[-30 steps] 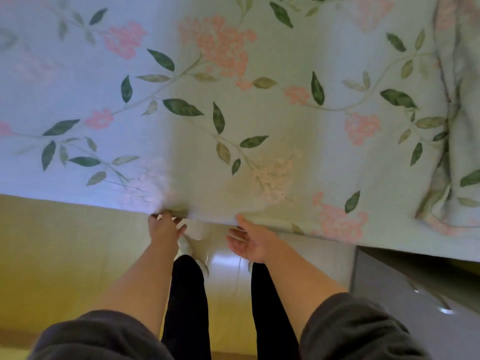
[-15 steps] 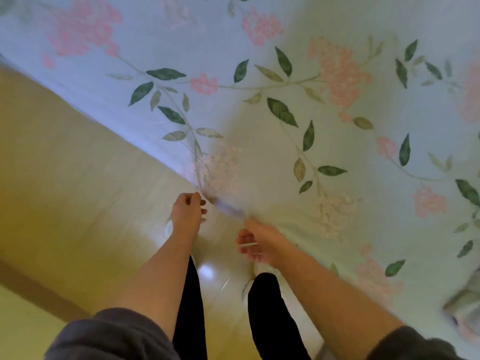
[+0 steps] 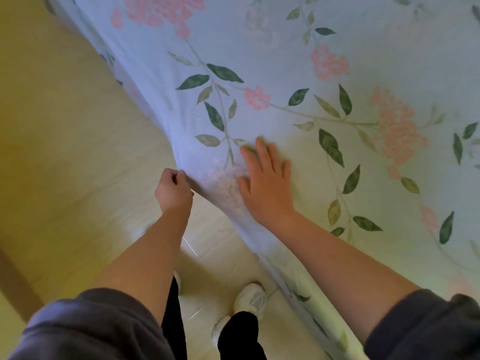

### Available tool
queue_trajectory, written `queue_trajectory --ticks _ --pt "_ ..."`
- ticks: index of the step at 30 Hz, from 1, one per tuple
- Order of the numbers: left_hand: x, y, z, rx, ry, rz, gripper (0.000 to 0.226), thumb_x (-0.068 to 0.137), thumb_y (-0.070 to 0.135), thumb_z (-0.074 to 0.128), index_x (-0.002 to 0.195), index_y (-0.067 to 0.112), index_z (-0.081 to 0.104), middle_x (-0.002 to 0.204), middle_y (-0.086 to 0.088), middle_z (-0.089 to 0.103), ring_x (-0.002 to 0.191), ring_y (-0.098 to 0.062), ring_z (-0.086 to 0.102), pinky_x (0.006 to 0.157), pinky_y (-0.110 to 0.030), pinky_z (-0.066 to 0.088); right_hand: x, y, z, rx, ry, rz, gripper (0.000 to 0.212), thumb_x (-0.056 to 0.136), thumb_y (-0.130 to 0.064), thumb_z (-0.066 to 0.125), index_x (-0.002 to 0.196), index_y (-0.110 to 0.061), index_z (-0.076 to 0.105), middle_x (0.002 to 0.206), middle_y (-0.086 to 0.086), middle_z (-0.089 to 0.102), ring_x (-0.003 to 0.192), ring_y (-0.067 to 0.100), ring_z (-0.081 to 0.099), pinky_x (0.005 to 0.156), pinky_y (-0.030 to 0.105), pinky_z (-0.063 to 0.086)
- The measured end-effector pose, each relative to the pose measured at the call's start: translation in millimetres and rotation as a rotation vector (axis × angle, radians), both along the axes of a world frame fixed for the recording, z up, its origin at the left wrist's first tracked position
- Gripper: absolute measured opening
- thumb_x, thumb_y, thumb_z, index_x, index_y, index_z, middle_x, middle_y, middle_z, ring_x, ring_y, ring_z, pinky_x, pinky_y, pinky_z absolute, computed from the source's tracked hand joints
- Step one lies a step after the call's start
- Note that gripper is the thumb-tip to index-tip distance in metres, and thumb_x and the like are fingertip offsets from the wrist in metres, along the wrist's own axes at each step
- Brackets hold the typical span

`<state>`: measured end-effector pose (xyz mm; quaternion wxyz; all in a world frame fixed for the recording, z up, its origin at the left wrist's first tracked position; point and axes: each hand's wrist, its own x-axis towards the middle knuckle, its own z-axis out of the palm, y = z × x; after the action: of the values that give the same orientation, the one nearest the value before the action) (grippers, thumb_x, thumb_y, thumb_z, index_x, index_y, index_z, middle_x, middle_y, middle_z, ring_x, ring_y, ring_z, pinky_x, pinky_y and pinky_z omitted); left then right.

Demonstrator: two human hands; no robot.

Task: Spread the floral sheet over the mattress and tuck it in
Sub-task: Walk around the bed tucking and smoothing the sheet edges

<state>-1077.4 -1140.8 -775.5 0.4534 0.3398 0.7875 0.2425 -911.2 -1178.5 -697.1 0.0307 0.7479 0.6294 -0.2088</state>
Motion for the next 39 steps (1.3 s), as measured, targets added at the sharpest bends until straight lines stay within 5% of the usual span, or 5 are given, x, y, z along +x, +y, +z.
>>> queue_trajectory --ticks 4,9,16,29,39 --pt "-7 19 1 -0.096 -0.158 -0.015 0.016 0.095 0.021 0.039 0.094 0.01 0.049 0.085 -0.008 0.058 0.061 -0.023 0.059 0.057 -0.033 0.053 -18 19 0 -0.014 0.011 0.044 0.055 0.099 -0.032 0.035 0.151 -0.028 0.017 0.162 0.002 -0.004 0.148 0.027 -0.006 0.116 0.057 0.005" --pt "-14 78 -4 -0.138 -0.301 0.083 0.042 0.097 0.042 0.034 0.127 0.013 0.037 0.109 -0.006 0.057 0.102 -0.031 0.06 0.091 -0.05 0.051 -42 72 -4 0.08 0.053 0.072 0.055 0.098 -0.03 0.036 0.151 -0.028 0.02 0.162 0.001 0.002 0.149 0.024 -0.005 0.116 0.056 0.002" --pt "-36 101 -14 0.058 -0.084 -0.182 0.026 0.094 0.018 0.033 0.07 0.011 0.042 0.065 -0.006 0.05 0.063 -0.03 0.056 0.062 -0.044 0.051 -72 129 -18 0.136 -0.005 0.103 0.055 0.096 -0.025 0.039 0.15 -0.025 0.024 0.161 0.002 0.009 0.148 0.023 0.003 0.115 0.057 0.005" --pt "-130 154 0 -0.287 -0.219 -0.352 0.021 0.094 0.032 0.042 0.099 0.015 0.053 0.099 -0.012 0.066 0.075 -0.025 0.059 0.066 -0.035 0.044 -126 221 1 0.03 -0.081 0.202 0.051 0.1 -0.03 0.032 0.15 -0.028 0.023 0.162 0.0 0.005 0.149 0.024 -0.001 0.118 0.055 0.005" --pt "-110 312 11 -0.106 -0.332 0.111 0.051 0.1 0.04 0.029 0.145 0.014 0.026 0.136 -0.009 0.046 0.118 -0.032 0.052 0.099 -0.047 0.044 -140 347 -5 0.145 -0.018 0.238 0.053 0.099 -0.028 0.036 0.151 -0.025 0.022 0.161 0.0 0.007 0.149 0.022 0.001 0.116 0.052 0.005"
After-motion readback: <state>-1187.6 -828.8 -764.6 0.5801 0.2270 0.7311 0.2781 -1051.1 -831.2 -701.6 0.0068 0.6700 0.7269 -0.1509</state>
